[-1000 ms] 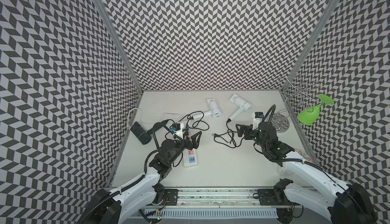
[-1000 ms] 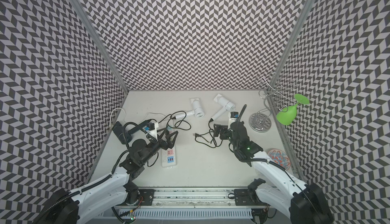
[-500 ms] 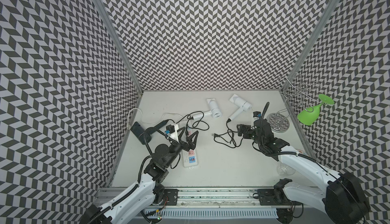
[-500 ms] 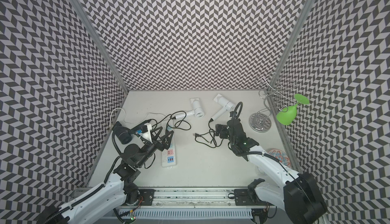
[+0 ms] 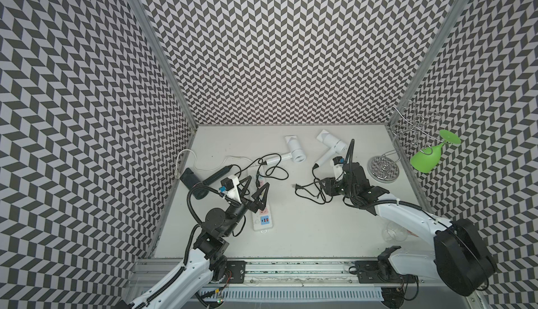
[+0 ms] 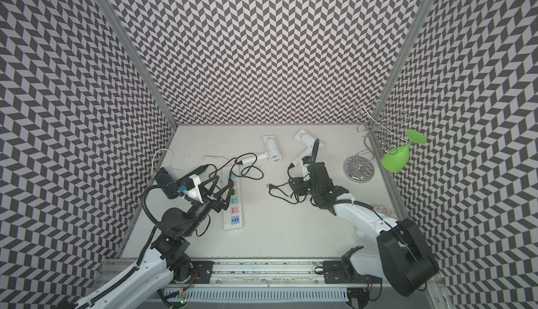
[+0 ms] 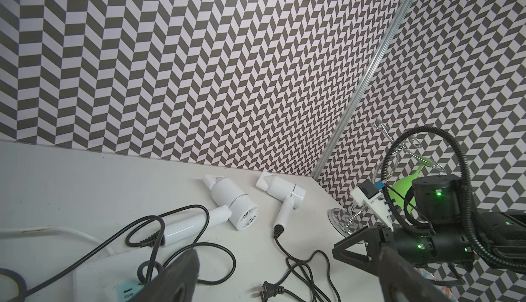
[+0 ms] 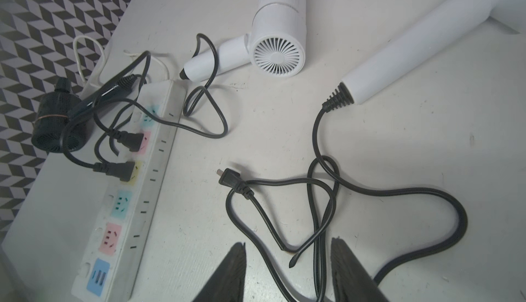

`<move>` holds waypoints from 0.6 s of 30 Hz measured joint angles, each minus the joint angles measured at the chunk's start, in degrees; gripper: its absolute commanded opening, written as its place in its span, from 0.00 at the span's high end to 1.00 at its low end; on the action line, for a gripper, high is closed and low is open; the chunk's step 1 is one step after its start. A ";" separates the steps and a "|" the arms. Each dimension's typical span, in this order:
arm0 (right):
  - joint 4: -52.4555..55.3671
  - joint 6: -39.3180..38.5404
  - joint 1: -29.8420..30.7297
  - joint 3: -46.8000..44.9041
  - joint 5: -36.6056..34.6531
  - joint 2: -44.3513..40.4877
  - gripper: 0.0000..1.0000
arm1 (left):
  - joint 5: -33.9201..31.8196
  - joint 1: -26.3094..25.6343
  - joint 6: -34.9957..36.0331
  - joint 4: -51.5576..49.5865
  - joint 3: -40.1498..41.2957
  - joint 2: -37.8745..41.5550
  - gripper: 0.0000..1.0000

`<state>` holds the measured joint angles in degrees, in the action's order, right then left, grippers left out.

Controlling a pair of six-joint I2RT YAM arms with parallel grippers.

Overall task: Charge the blow dryers
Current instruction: Pick up the plug from the center of the board.

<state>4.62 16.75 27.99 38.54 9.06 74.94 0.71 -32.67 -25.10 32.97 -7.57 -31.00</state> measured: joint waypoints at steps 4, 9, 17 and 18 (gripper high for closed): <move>0.74 -1.01 2.19 2.19 0.13 3.58 0.55 | -0.07 0.00 0.00 0.04 0.00 -0.31 0.01; 1.44 -1.79 4.83 5.11 -0.57 8.50 0.55 | -0.07 0.00 0.00 0.50 0.00 -2.40 0.01; 1.46 -3.13 7.67 8.46 -3.17 15.76 0.57 | -0.09 0.00 0.02 0.87 0.00 -4.57 0.01; 1.46 -3.30 7.87 8.46 -3.34 16.17 0.57 | -0.15 0.00 0.04 0.92 0.02 -4.57 0.01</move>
<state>6.09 13.45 35.86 47.00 5.72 91.11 0.56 -32.67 -25.06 33.89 -7.55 -35.57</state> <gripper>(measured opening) 0.426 0.990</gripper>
